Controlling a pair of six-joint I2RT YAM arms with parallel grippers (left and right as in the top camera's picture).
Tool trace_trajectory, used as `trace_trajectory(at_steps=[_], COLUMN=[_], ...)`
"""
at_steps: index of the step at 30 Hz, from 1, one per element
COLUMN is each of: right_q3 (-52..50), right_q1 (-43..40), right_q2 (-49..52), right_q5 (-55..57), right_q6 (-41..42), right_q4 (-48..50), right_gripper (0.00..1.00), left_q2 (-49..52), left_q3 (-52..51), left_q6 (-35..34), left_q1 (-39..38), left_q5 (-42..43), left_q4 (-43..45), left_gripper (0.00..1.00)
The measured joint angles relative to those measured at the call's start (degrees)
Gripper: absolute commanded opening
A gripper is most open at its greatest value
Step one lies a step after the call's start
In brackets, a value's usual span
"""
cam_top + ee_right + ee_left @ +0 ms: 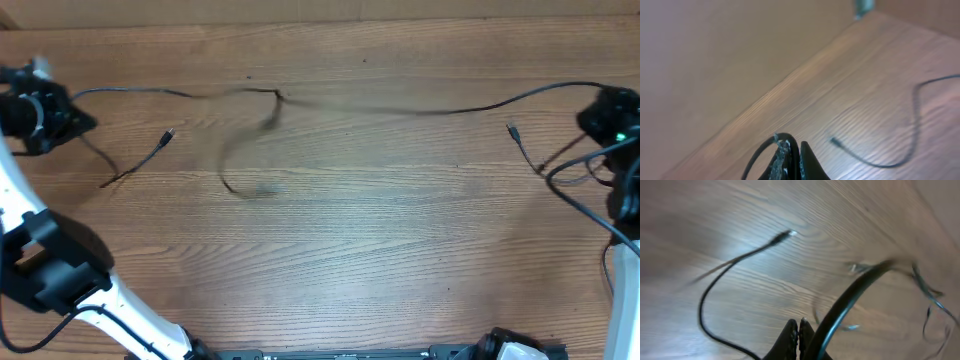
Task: Untangle cables
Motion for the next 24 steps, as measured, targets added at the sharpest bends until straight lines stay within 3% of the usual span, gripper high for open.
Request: trace_trajectory(at_steps=[5,15,24], right_q3=[0.0,0.0,0.0], right_q1=[-4.1,-5.4,-5.4], right_q2=[0.0,0.1,2.1], right_q5=[0.1,-3.0,-5.8], right_q6=[0.0,0.0,-0.1], right_q4=[-0.2,-0.2,10.1], right_gripper=[0.04,0.04,0.04], left_q2=[0.0,0.0,0.0], left_q3=[0.0,0.0,0.0], left_q6=[-1.9,-3.2,-2.5], left_q1=[3.4,2.6,-2.0], left_q5=[-1.2,-2.1,-1.9], left_q4=[0.1,0.3,-0.5], left_gripper=[0.04,0.04,0.04])
